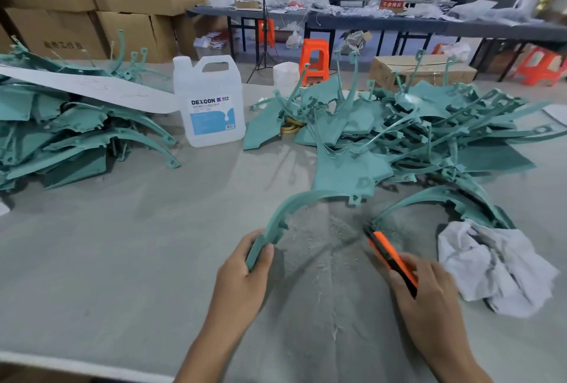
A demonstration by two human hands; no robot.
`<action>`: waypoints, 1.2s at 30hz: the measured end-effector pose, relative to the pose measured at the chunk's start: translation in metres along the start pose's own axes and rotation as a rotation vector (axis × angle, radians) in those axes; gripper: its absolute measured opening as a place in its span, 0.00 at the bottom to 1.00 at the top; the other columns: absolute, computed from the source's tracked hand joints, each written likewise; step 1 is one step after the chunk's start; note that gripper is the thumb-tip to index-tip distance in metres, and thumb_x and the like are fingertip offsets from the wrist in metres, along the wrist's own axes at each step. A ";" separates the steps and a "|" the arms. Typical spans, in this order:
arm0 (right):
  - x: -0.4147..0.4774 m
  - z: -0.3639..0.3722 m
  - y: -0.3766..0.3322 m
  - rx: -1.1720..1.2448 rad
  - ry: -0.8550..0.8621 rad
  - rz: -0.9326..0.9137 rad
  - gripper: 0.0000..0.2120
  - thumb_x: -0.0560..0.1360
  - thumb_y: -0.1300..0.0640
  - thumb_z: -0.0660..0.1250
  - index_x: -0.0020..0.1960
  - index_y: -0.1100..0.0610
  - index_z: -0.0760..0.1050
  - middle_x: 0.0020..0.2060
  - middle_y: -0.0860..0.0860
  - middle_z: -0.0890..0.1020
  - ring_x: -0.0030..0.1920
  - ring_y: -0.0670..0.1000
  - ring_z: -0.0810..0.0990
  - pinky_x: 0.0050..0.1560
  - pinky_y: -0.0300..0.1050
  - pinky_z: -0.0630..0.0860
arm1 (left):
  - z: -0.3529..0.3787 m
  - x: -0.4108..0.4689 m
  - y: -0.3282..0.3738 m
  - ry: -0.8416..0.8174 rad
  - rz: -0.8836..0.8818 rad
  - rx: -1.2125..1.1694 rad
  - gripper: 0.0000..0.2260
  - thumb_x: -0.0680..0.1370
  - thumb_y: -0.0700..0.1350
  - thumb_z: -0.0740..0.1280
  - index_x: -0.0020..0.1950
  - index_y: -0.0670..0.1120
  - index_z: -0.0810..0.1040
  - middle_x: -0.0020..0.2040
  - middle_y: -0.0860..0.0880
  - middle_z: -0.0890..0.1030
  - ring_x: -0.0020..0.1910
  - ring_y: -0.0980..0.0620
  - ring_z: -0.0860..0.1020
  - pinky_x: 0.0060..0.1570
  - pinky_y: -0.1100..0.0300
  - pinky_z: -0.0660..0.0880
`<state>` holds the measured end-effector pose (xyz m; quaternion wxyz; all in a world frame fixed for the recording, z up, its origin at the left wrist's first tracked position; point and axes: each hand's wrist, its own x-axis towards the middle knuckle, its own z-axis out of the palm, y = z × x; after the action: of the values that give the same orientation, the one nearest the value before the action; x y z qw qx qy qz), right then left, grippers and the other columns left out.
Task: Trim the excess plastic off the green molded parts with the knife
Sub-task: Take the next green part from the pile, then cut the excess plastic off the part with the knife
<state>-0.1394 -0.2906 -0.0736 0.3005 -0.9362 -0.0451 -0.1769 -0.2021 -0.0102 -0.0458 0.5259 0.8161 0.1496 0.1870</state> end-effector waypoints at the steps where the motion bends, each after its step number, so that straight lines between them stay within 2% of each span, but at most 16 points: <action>1: 0.000 -0.003 -0.001 0.065 0.004 0.064 0.13 0.77 0.57 0.71 0.61 0.56 0.77 0.49 0.54 0.80 0.52 0.62 0.77 0.52 0.55 0.71 | 0.002 0.000 -0.001 0.008 0.004 -0.016 0.04 0.82 0.48 0.65 0.50 0.56 0.78 0.38 0.66 0.80 0.40 0.65 0.78 0.37 0.70 0.70; 2: -0.001 -0.007 -0.004 0.133 0.015 0.125 0.14 0.77 0.57 0.72 0.61 0.52 0.74 0.48 0.52 0.80 0.51 0.61 0.79 0.50 0.54 0.72 | 0.002 -0.001 -0.001 0.008 0.007 -0.029 0.05 0.82 0.49 0.64 0.54 0.54 0.80 0.45 0.66 0.82 0.46 0.64 0.79 0.41 0.66 0.73; 3: -0.003 -0.011 -0.010 0.202 0.025 0.166 0.15 0.77 0.56 0.71 0.60 0.45 0.72 0.47 0.48 0.81 0.50 0.59 0.80 0.48 0.52 0.73 | 0.003 -0.001 -0.002 0.001 0.008 -0.033 0.09 0.82 0.50 0.64 0.58 0.50 0.81 0.52 0.66 0.78 0.54 0.63 0.77 0.49 0.60 0.73; 4: -0.005 -0.016 -0.017 0.271 0.018 0.170 0.16 0.77 0.56 0.71 0.58 0.39 0.71 0.44 0.43 0.82 0.47 0.56 0.82 0.44 0.50 0.74 | 0.004 -0.003 -0.003 -0.006 0.009 -0.033 0.13 0.82 0.51 0.64 0.61 0.47 0.81 0.55 0.68 0.72 0.58 0.64 0.71 0.57 0.58 0.71; 6: -0.010 -0.024 -0.031 0.393 -0.072 0.095 0.19 0.77 0.57 0.71 0.55 0.34 0.71 0.40 0.44 0.84 0.39 0.50 0.84 0.38 0.47 0.77 | 0.005 -0.005 -0.005 -0.012 0.002 -0.057 0.19 0.80 0.55 0.63 0.63 0.44 0.81 0.53 0.68 0.66 0.57 0.66 0.65 0.62 0.61 0.67; 8: -0.016 -0.036 -0.051 0.491 -0.224 0.000 0.22 0.76 0.56 0.71 0.58 0.30 0.73 0.40 0.47 0.85 0.33 0.50 0.83 0.36 0.45 0.79 | 0.005 -0.006 -0.006 -0.015 -0.022 -0.098 0.23 0.78 0.58 0.62 0.65 0.46 0.81 0.56 0.62 0.73 0.58 0.66 0.67 0.63 0.64 0.64; 10: -0.018 -0.048 -0.070 0.550 -0.367 -0.080 0.19 0.75 0.49 0.69 0.61 0.30 0.74 0.37 0.48 0.84 0.31 0.49 0.83 0.33 0.40 0.79 | 0.007 -0.005 -0.007 -0.032 -0.047 -0.069 0.19 0.80 0.55 0.64 0.69 0.51 0.79 0.60 0.52 0.83 0.61 0.61 0.76 0.64 0.61 0.71; 12: -0.017 -0.056 -0.083 0.534 -0.454 -0.145 0.19 0.72 0.43 0.68 0.62 0.31 0.75 0.35 0.46 0.83 0.30 0.46 0.81 0.31 0.37 0.77 | 0.008 -0.006 -0.011 -0.036 -0.027 -0.009 0.17 0.81 0.50 0.66 0.71 0.52 0.77 0.63 0.56 0.82 0.63 0.63 0.77 0.66 0.60 0.73; 15: -0.013 -0.066 -0.092 0.443 -0.480 -0.253 0.19 0.73 0.40 0.67 0.63 0.33 0.75 0.36 0.42 0.82 0.31 0.44 0.78 0.33 0.32 0.73 | 0.010 -0.008 -0.017 -0.056 0.008 0.075 0.18 0.81 0.46 0.67 0.72 0.54 0.76 0.62 0.61 0.81 0.62 0.66 0.77 0.63 0.63 0.74; 19: -0.009 -0.080 -0.092 0.362 -0.470 -0.309 0.17 0.73 0.40 0.67 0.62 0.32 0.75 0.36 0.40 0.83 0.29 0.42 0.77 0.31 0.29 0.70 | 0.010 -0.008 -0.019 -0.050 0.014 0.102 0.18 0.81 0.47 0.67 0.71 0.57 0.76 0.55 0.74 0.78 0.54 0.75 0.76 0.52 0.77 0.71; 24: -0.007 -0.090 -0.087 0.311 -0.503 -0.299 0.16 0.74 0.39 0.67 0.61 0.32 0.75 0.38 0.38 0.83 0.29 0.42 0.78 0.31 0.29 0.71 | 0.011 -0.008 -0.019 -0.055 0.019 0.086 0.18 0.81 0.48 0.67 0.72 0.55 0.76 0.61 0.63 0.82 0.59 0.67 0.78 0.60 0.65 0.75; 30: -0.005 -0.093 -0.080 0.310 -0.540 -0.300 0.16 0.75 0.38 0.65 0.63 0.33 0.74 0.39 0.42 0.85 0.27 0.42 0.74 0.29 0.31 0.69 | 0.011 -0.008 -0.022 -0.043 0.017 0.070 0.18 0.81 0.48 0.68 0.71 0.55 0.76 0.63 0.62 0.80 0.61 0.69 0.76 0.60 0.73 0.71; 33: -0.001 -0.090 -0.078 0.291 -0.564 -0.315 0.16 0.76 0.37 0.64 0.63 0.33 0.73 0.38 0.42 0.84 0.28 0.44 0.77 0.30 0.31 0.70 | 0.011 -0.008 -0.023 -0.053 0.006 0.073 0.18 0.81 0.49 0.67 0.72 0.56 0.76 0.61 0.64 0.81 0.58 0.72 0.76 0.56 0.76 0.70; 36: 0.010 -0.085 -0.080 0.233 -0.578 -0.333 0.14 0.77 0.35 0.61 0.62 0.30 0.72 0.37 0.39 0.84 0.32 0.45 0.80 0.32 0.34 0.73 | 0.011 -0.009 -0.018 -0.043 -0.004 0.072 0.19 0.81 0.57 0.63 0.71 0.56 0.76 0.59 0.63 0.82 0.54 0.75 0.76 0.51 0.78 0.70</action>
<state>-0.1714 -0.2753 0.0380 0.3472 -0.8867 -0.3003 0.0552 -0.2058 -0.0158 -0.0676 0.4998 0.8380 0.1464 0.1630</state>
